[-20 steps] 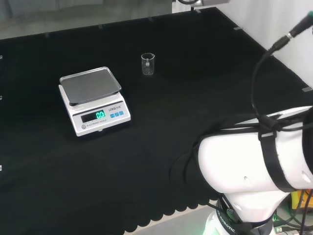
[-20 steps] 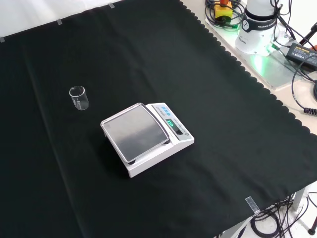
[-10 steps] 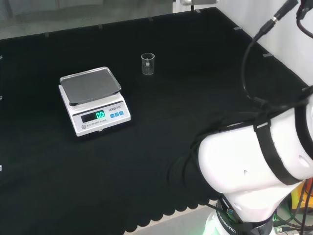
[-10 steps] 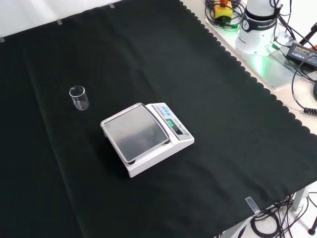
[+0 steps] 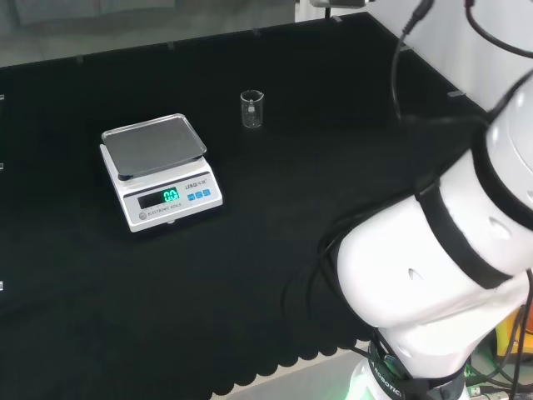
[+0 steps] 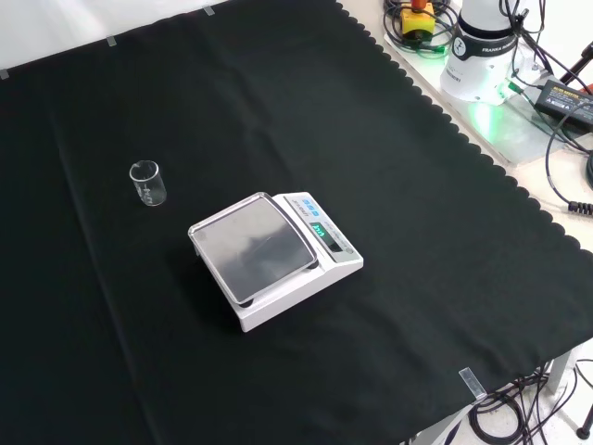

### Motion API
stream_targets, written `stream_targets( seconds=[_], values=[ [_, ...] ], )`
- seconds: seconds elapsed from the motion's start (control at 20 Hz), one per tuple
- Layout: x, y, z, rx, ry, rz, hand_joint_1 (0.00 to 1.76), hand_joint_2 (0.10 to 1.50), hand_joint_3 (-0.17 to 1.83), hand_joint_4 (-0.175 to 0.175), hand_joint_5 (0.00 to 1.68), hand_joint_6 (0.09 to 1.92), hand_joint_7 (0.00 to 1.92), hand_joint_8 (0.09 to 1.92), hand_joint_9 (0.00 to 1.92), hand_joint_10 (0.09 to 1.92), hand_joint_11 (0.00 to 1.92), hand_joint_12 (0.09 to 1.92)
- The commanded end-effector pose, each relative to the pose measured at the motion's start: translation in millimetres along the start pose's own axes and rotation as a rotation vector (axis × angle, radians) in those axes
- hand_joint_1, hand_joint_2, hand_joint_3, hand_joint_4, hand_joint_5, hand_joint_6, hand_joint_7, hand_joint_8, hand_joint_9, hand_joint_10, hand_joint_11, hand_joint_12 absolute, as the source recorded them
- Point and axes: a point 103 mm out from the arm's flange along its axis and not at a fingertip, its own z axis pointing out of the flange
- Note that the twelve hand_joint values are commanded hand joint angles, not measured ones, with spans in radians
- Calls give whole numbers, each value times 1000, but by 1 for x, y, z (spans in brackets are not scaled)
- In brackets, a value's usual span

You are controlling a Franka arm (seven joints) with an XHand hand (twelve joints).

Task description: Pick up the beaker.

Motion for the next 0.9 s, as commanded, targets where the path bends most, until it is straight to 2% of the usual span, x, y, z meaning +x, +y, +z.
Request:
stream_targets(
  seconds=[0.05, 0.25, 0.65, 0.9],
  values=[
    [-16, 90, 26, 7, 34, -68, 299, 834, 124, -25, 0, 87, 0, 279, 0, 552, 0, 1363],
    [-20, 120, 43, 31, 47, -86, 313, 838, 119, -26, 0, 87, 0, 285, 0, 570, 0, 1371],
    [-8, 161, 86, 92, 7, -110, 331, 840, 112, -28, 0, 87, 0, 289, 0, 590, 0, 1379],
    [0, 186, 110, 131, 14, -116, 339, 840, 110, -28, 0, 87, 0, 290, 0, 592, 0, 1379]
  ],
)
